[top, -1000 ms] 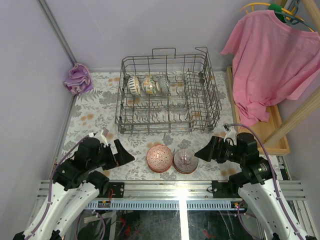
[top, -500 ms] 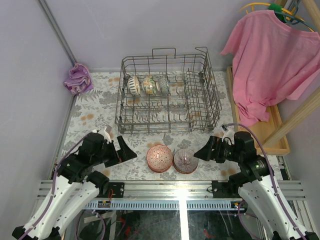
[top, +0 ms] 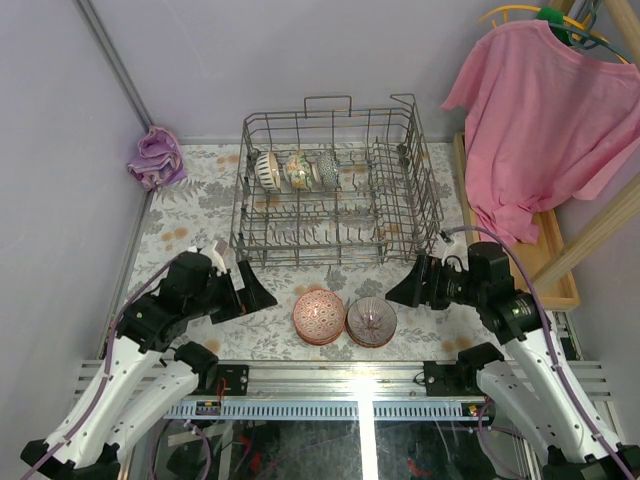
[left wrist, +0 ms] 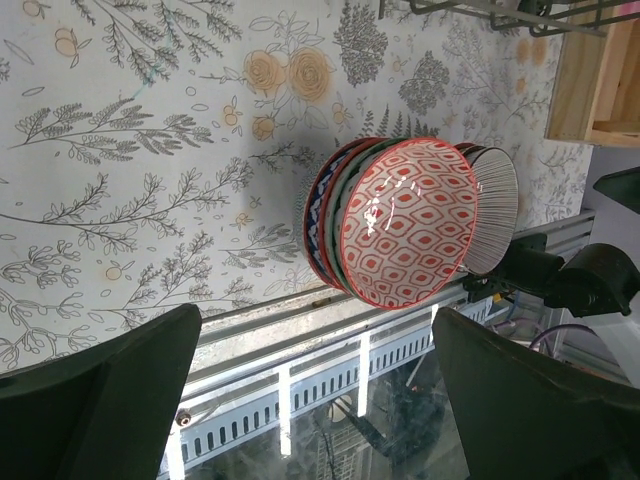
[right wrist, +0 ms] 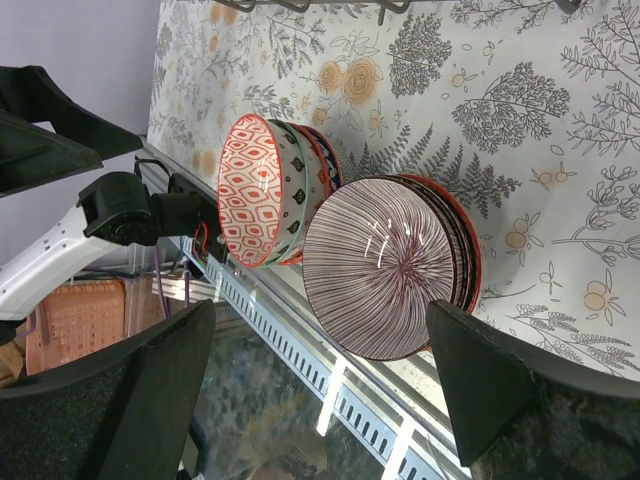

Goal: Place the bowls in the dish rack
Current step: Pick up the bowl from the center of the board.

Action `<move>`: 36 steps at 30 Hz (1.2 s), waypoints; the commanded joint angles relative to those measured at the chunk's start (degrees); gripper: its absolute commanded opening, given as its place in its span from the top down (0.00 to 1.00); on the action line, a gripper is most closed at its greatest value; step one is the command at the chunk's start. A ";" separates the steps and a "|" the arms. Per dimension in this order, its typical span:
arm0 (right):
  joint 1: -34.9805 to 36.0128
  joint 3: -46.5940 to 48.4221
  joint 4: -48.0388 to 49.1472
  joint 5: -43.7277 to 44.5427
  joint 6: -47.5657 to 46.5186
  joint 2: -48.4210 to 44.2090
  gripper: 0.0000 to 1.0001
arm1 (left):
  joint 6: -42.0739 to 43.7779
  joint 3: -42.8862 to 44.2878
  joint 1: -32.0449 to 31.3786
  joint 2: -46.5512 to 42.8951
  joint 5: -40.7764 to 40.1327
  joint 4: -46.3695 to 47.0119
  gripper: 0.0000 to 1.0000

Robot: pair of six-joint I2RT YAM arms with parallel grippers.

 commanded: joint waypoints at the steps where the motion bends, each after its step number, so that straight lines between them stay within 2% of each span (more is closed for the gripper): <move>1: 0.36 4.48 -1.18 -1.43 -3.36 2.49 0.08 | 2.52 3.05 -0.19 1.10 4.57 4.12 0.00; 8: 0.34 12.16 -8.64 3.01 -9.74 7.95 0.08 | 2.97 3.46 -0.21 4.02 4.80 5.97 0.00; 26: 1.18 31.49 -12.82 6.50 -15.51 22.57 0.10 | 3.68 5.18 -0.22 4.97 3.69 4.54 0.00; 29: 3.97 31.96 -12.91 8.49 -15.30 24.59 0.10 | 3.93 5.55 -0.17 5.90 3.57 4.60 0.00; 36: 17.98 34.76 -13.41 19.43 -12.61 30.12 0.12 | 4.19 5.87 -0.18 6.95 3.67 5.14 0.00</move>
